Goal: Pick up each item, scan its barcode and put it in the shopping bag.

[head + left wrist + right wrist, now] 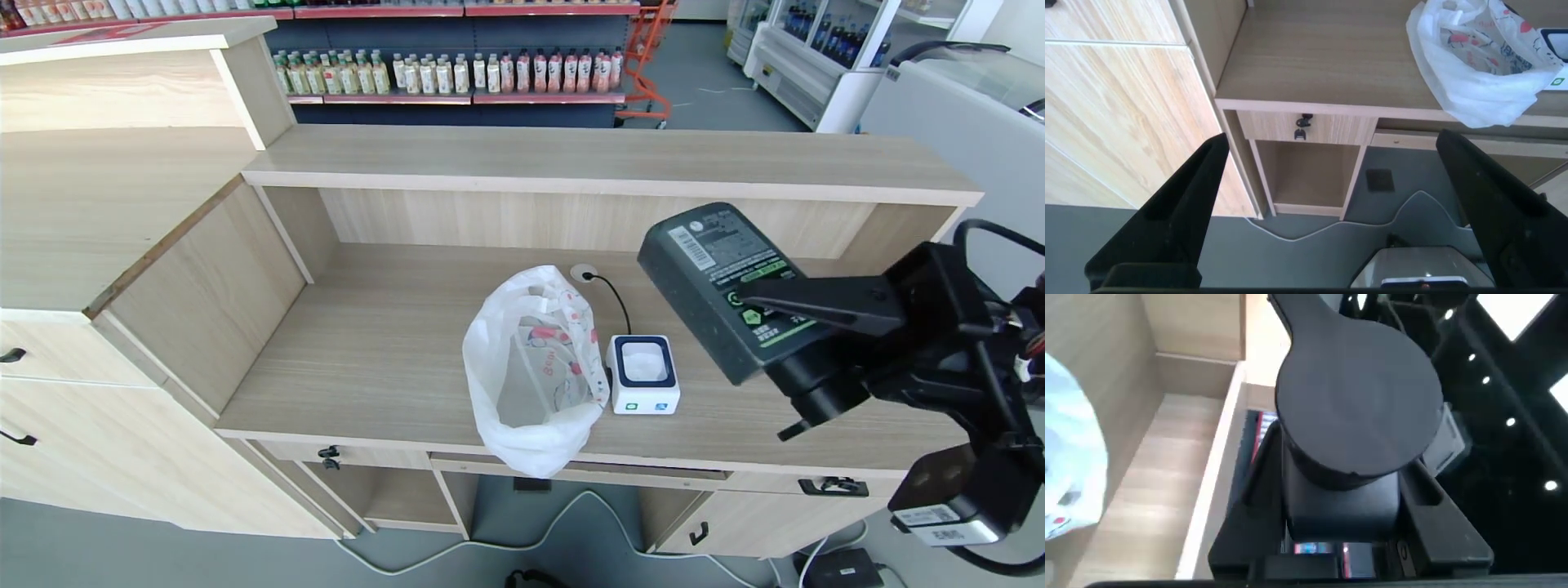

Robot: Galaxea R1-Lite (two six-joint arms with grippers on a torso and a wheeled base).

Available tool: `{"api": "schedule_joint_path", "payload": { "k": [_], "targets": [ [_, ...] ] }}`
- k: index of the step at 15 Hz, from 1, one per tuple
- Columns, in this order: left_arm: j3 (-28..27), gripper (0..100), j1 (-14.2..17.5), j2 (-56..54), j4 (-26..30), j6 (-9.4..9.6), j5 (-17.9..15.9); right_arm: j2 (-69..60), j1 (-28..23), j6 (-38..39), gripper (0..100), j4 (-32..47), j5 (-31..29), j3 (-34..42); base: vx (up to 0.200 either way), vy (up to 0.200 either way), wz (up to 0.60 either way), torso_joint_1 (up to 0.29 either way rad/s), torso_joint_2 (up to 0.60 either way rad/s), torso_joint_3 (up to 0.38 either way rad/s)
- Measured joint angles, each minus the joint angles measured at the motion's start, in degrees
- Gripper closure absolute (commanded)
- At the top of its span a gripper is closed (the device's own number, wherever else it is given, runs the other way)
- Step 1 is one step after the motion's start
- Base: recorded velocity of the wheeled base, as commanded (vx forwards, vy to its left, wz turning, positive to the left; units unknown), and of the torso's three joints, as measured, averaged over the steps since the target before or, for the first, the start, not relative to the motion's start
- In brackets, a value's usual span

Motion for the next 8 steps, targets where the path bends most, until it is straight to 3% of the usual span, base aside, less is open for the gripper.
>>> {"api": "schedule_joint_path", "payload": {
  "k": [4,8],
  "targets": [
    [0.0,0,0.02,0.0,0.0,0.0,0.02,-2.34,4.02,-2.11,100,-16.01,1.26,1.19,0.0,0.0,0.0,0.0,0.0,0.0],
    [0.0,0,0.0,0.0,0.0,0.0,0.0,-5.34,8.17,-8.57,100,-17.96,1.37,7.84,0.0,0.0,0.0,0.0,0.0,0.0]
  ]
}}
